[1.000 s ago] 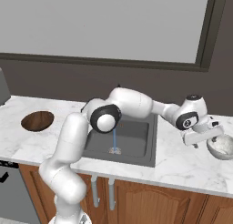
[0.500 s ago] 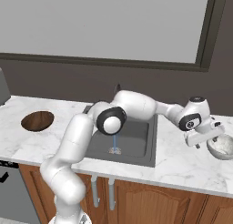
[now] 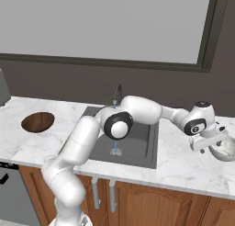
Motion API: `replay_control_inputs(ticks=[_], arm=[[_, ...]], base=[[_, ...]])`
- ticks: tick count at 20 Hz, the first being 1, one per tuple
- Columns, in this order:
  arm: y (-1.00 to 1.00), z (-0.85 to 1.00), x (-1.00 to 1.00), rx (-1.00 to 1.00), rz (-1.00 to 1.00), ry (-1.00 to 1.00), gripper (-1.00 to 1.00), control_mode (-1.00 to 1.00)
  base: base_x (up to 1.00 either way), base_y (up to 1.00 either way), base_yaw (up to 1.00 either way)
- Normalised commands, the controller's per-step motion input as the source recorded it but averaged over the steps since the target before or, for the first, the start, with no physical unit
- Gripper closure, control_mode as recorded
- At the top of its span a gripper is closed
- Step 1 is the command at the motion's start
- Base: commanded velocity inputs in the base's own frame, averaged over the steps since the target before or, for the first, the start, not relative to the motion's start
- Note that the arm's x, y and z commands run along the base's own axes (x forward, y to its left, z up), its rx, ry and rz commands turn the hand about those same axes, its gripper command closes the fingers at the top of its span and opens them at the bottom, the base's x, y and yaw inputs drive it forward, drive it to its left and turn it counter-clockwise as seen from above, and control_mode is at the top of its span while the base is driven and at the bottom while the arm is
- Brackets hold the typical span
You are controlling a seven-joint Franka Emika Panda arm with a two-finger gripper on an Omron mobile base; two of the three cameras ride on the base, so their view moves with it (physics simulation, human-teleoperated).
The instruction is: Rinse each bowl for a few seconds and place them down in the sink or on the counter.
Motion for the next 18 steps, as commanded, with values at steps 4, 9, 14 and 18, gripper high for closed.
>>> replay_control_inputs(ticks=[4, 9, 14, 18], arm=[[-0.18, -0.16, 0.07, 0.03, 0.04, 0.02, -1.00, -1.00], [-0.01, -0.11, 0.02, 0.00, 0.01, 0.01, 1.00, -1.00], [0.06, -0.01, -0.30, -0.03, 0.01, -0.01, 1.00, -1.00], [0.48, 0.00, -0.52, -0.16, 0.13, -0.08, 1.00, -1.00]], base=[[0.00, 0.00, 0.00], [0.00, 0.00, 0.00], [0.00, 0.00, 0.00], [0.00, 0.00, 0.00]])
